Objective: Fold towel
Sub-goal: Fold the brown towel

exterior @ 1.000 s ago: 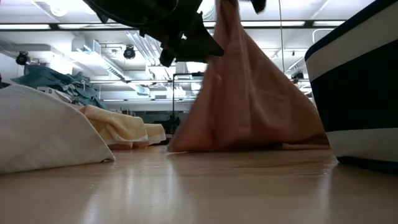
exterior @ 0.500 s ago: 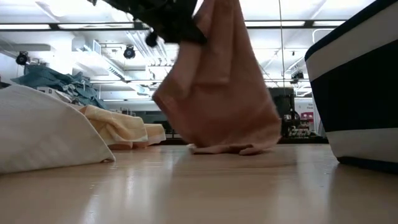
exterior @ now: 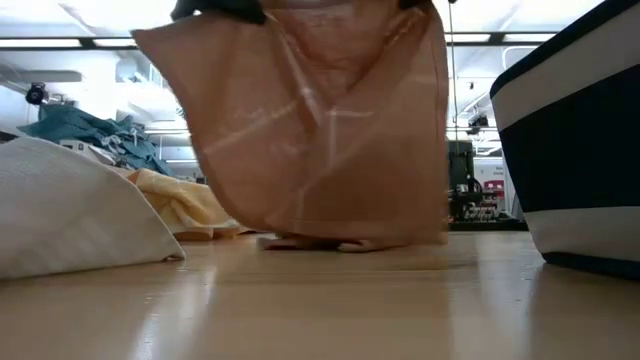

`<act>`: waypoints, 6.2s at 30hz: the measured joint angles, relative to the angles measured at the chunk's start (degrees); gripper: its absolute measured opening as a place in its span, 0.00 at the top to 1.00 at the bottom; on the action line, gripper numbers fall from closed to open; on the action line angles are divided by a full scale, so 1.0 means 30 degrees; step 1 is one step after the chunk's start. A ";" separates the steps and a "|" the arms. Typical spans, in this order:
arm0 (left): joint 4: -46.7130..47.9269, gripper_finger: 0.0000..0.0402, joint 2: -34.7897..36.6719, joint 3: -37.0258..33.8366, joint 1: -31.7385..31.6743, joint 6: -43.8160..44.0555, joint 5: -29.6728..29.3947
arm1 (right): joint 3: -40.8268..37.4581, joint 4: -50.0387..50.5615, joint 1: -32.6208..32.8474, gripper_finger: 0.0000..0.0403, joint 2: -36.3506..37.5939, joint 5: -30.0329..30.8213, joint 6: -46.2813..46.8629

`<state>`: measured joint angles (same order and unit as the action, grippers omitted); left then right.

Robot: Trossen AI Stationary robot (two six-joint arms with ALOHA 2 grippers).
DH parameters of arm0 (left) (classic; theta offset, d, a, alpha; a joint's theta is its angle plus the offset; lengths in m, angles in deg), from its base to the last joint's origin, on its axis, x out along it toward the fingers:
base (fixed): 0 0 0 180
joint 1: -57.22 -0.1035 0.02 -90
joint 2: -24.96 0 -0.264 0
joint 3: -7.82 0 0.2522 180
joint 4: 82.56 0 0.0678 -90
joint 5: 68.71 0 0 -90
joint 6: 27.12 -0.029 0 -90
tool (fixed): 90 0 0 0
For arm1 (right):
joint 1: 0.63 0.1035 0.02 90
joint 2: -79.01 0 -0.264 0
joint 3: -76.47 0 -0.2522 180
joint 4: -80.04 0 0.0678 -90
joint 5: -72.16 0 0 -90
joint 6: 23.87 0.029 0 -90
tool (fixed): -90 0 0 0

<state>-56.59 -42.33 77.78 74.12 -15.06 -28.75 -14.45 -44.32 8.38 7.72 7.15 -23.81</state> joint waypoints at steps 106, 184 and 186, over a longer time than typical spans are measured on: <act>1.1059 1.00 -0.5282 -0.2716 -0.1235 0.9598 0.5470 | -0.1680 0.1091 -0.5021 1.00 -0.8402 -0.0814 -0.0864; 1.7581 0.99 -0.3258 0.2959 0.2013 2.0142 0.7939 | -0.7044 0.5203 -0.5509 0.49 0.3880 0.1453 0.4407; 1.9850 1.00 -0.3010 0.4706 0.2324 2.0187 0.6232 | -0.7388 0.4447 -0.5513 0.50 0.4179 0.0669 0.4652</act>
<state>2.96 -51.36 91.90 81.09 45.50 -10.05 -36.61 -30.98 -8.16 20.26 9.16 -9.86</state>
